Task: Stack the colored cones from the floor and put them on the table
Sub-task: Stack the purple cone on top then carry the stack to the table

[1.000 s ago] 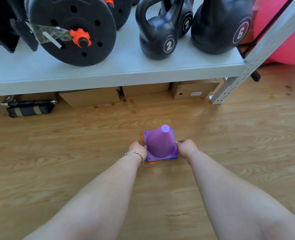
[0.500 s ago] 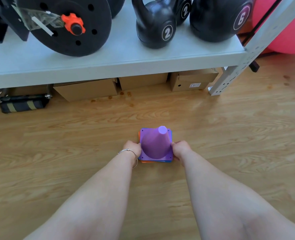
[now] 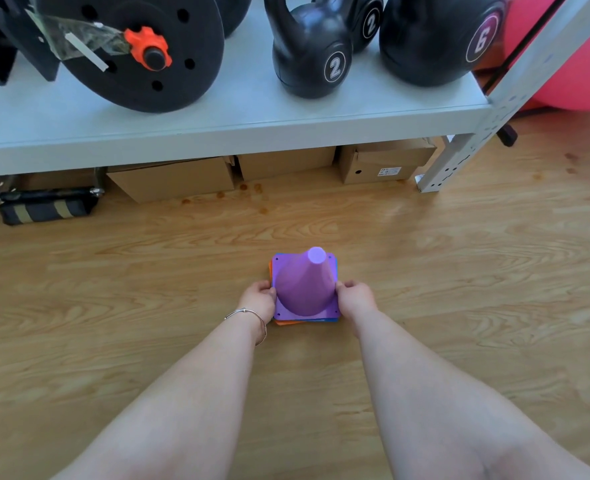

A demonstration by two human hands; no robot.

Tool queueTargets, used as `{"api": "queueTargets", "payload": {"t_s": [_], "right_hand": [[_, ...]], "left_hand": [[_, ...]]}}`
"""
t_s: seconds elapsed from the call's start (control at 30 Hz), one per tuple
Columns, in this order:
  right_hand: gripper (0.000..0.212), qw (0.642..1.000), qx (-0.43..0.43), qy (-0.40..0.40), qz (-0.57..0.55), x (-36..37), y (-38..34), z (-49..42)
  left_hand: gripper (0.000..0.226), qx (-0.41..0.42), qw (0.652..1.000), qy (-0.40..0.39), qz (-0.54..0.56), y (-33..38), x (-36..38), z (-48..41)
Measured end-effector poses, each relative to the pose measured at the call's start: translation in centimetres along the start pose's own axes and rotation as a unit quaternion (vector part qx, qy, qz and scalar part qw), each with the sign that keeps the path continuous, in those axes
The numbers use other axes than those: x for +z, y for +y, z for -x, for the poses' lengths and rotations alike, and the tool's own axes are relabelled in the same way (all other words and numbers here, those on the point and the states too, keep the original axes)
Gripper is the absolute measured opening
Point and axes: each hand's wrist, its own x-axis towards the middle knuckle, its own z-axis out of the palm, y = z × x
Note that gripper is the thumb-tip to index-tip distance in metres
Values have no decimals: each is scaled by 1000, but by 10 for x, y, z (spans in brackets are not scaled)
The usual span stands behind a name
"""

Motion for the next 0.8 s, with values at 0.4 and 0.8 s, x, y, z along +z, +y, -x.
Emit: {"api": "queueTargets", "payload": {"t_s": [0.4,0.8], "right_hand": [[42,992,-126,20,-7,-4,-17,36],[47,984,-166,-47,45,-107,-58,185]], "left_hand": [[45,139,983,-11,-118,37,-6,27],[72,134,969,-100,-182,91,-45,198]]}}
